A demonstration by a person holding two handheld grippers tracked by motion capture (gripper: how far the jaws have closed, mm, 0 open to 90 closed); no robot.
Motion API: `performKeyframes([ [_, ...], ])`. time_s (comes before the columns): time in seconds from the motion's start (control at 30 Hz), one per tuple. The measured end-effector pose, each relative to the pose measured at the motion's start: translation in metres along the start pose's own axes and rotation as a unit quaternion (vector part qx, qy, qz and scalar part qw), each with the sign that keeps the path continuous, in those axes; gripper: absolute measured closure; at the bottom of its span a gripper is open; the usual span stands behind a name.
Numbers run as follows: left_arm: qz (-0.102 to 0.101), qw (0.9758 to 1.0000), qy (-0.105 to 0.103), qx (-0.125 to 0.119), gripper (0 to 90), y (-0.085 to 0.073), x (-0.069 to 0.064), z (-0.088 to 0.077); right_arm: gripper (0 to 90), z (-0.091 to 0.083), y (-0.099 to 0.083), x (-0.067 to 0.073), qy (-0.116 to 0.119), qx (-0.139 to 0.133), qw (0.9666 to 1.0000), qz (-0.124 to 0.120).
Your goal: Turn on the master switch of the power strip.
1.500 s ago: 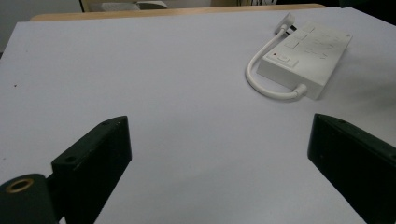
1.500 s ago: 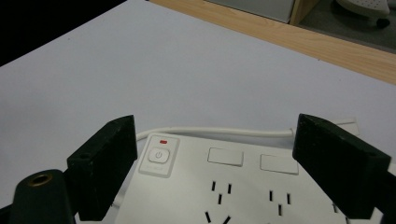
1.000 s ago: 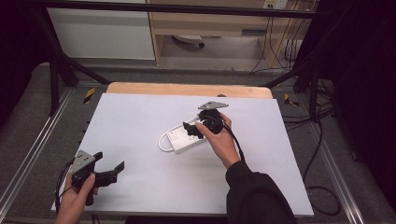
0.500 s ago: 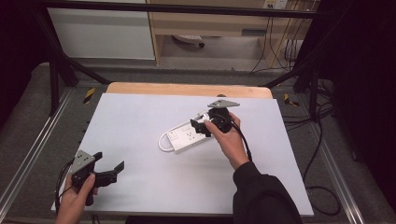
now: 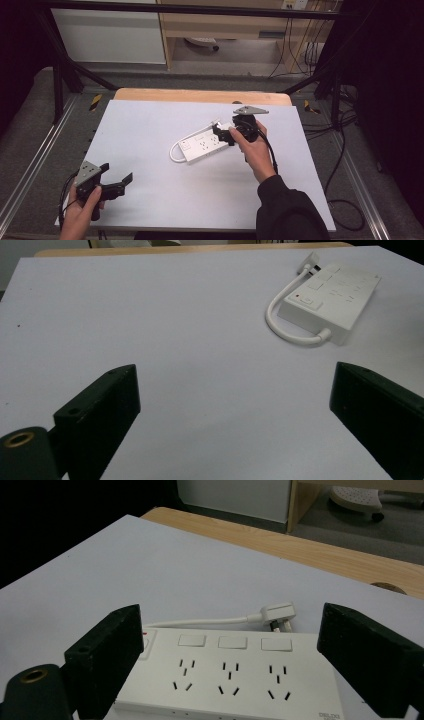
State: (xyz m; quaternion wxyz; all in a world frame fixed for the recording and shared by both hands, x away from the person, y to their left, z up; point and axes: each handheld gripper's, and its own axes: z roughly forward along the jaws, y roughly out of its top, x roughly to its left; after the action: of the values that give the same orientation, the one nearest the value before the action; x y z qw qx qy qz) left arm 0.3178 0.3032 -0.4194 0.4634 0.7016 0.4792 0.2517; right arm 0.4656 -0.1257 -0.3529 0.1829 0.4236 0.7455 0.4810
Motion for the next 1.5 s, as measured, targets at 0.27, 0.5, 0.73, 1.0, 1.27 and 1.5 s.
performKeyframes([
  [0.27, 0.0, 1.0, -0.001, 0.001, 6.1, 0.0, 0.0, 0.0, 9.3, -0.012, -0.004, -0.01, -0.008, -0.004, 1.0, 0.002],
  [0.5, 0.003, 1.0, -0.002, 0.001, 6.0, -0.001, 0.0, 0.0, 7.3, -0.025, -0.006, -0.016, -0.014, -0.009, 0.9999, 0.002],
  [0.73, 0.004, 1.0, -0.001, 0.003, 6.0, -0.001, 0.0, 0.0, 5.4, -0.041, -0.009, -0.021, -0.022, -0.018, 0.9996, 0.002],
  [1.0, 0.005, 1.0, 0.001, 0.005, 6.1, -0.001, -0.001, 0.0, 5.4, -0.057, -0.019, -0.028, -0.03, -0.022, 0.9993, 0.002],
  [1.27, 0.003, 1.0, 0.0, 0.005, 6.0, -0.001, 0.0, 0.0, 5.9, -0.071, -0.029, -0.037, -0.039, -0.031, 0.9987, 0.006],
  [1.5, 0.002, 1.0, -0.001, 0.006, 6.0, -0.001, 0.0, 0.0, 7.2, -0.082, -0.04, -0.043, -0.042, -0.035, 0.9985, 0.008],
])
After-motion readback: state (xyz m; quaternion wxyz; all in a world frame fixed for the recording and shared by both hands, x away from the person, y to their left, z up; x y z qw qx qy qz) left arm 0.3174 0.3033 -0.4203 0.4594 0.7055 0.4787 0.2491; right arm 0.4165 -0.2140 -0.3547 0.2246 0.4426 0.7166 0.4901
